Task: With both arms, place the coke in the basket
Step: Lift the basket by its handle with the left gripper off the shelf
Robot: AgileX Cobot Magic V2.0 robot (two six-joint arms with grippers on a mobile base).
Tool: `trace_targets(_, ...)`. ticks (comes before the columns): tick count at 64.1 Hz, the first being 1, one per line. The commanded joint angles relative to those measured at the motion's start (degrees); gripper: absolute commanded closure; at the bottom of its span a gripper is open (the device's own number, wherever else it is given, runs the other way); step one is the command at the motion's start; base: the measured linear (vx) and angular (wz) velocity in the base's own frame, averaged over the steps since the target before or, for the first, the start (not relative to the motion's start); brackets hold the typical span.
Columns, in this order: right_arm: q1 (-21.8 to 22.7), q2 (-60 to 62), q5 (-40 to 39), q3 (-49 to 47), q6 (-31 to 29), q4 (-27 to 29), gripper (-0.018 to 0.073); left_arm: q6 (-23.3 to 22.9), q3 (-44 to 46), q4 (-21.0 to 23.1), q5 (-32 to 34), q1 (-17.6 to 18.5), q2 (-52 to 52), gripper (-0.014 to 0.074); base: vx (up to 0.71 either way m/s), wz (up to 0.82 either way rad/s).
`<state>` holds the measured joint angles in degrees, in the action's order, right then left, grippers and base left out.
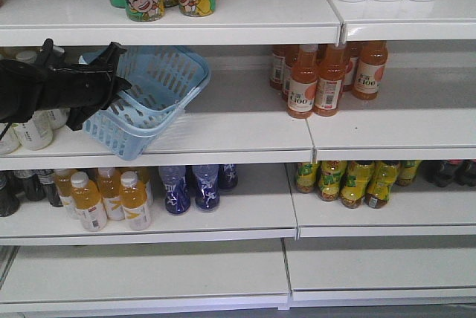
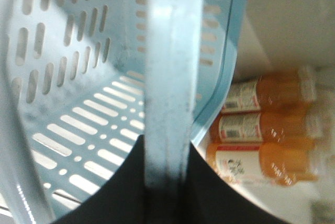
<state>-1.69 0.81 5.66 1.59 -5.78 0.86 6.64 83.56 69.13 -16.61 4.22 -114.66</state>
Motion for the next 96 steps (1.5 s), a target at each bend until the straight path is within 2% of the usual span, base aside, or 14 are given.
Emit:
trace_targets(1,0.0,0.5,-4.5,0.4,-0.3,-0.1,0.0569,5.0,1.6,0.7,-2.5,0.2,3.2,0.0604,0.00,0.00)
trace_targets(16,0.0,0.5,-4.5,0.4,-0.3,-0.1,0.0569,8.4,1.0,1.7,-12.1,0.2,4.6,0.0604,0.00,0.00)
trace_targets(29,0.0,0.5,-4.5,0.4,-0.3,-0.1,0.0569,13.0,-3.3,1.7,-14.5,0.2,10.3,0.0604,0.00,0.00)
trace_targets(41,0.0,0.5,-4.5,0.4,-0.3,-0.1,0.0569,15.2,-10.7,2.0,-16.8,0.2,17.3,0.0604,0.00,0.00)
trace_targets(47,0.0,0.5,-4.5,0.4,-0.3,-0.1,0.0569,18.8,-14.0,5.1,-20.4,0.2,20.1,0.0604,0.00,0.00)
trace_targets(62,0.0,0.5,-4.5,0.4,-0.3,-0.1,0.0569,31.3,-23.9,17.6,-35.5,0.2,26.2,0.0604,0.00,0.00)
trace_targets(66,0.0,0.5,-4.5,0.4,-0.3,-0.1,0.0569,34.3,-26.5,19.8,-38.1,0.2,27.6,0.0604,0.00,0.00)
trace_targets(77,0.0,0.5,-4.5,0.4,-0.3,-0.1,0.0569,37.2,-35.3,21.1,-43.2,0.2,31.5,0.0604,0.00,0.00)
trace_targets(89,0.0,0.5,-4.5,0.4,-0.3,-0.1,0.0569,42.2,-45.6,21.2,-44.1,0.2,35.2,0.0604,0.00,0.00)
trace_targets(96,0.0,0.5,-4.5,0.4,-0.3,-0.1,0.0569,45.1,-51.5,24.0,-45.3,0.2,36.4,0.0604,0.00,0.00)
